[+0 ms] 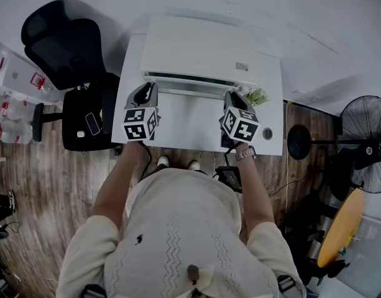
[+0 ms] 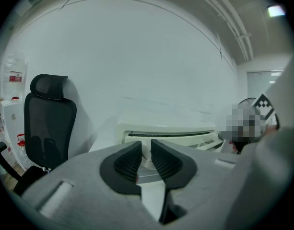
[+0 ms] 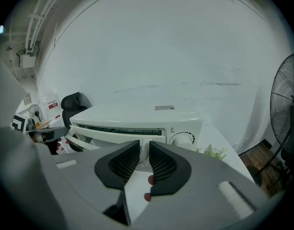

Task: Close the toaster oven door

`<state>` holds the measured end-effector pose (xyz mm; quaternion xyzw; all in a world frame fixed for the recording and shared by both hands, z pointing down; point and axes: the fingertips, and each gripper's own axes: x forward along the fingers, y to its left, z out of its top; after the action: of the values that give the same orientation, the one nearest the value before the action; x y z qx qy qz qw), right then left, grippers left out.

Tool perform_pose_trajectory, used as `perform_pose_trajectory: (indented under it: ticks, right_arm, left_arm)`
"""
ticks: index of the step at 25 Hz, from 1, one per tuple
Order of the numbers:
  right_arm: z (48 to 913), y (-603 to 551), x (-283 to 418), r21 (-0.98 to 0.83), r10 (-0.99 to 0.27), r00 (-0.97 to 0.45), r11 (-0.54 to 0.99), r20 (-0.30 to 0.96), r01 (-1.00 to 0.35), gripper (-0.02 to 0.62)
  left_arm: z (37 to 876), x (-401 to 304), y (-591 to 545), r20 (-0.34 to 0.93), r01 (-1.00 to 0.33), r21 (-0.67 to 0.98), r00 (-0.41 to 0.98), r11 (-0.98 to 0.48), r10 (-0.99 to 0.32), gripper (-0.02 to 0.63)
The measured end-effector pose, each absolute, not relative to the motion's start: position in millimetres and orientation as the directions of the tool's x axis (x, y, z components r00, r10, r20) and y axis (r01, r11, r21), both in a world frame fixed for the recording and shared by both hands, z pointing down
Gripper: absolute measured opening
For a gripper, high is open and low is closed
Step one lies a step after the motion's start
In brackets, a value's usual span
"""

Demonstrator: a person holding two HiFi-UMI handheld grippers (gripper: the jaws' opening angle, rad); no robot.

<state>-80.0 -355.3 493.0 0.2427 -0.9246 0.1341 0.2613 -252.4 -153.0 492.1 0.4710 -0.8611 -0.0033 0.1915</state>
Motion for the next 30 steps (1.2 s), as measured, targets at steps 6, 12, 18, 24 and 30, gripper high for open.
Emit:
perform_pose_trajectory:
  ticks: [6,12,18,24,30]
  right_arm:
    - [491.1,-358.5,-83.7,-0.119,-0.384,-0.747,0.845,0.543,-0.521,0.077]
    - [489.4,-361.1,-86.8,-0.115,-0.393,-0.748,0.843,0.535,-0.525,0.077]
    - [489.0,-364.3,-89.6,-0.102,-0.395,-0.751,0.849,0.530,-0.519,0.077]
    - [488.0,-366.6,-91.9,-0.105,-0.401,-0.750,0.844,0.525,-0.525,0.077]
    - [487.4,-366.0,-92.0,-0.108,-0.399,-0.756,0.847,0.519,-0.520,0.077]
  left_arm:
    - [490.4,-256.2,-156.0,0.322,-0.810,0.189,-0.483,0.555,-0.814,0.064]
    - [489.0,-259.4,-158.5,0.315,-0.811,0.187,-0.485,0.554,-0.816,0.063]
    - [488.5,-261.9,-162.1,0.308,-0.812,0.187,-0.486,0.553,-0.818,0.063]
    - [487.8,-264.3,-164.1,0.308,-0.809,0.195,-0.486,0.554,-0.818,0.063]
    - [487.1,-264.3,-163.1,0.301,-0.809,0.196,-0.488,0.554,-0.819,0.063]
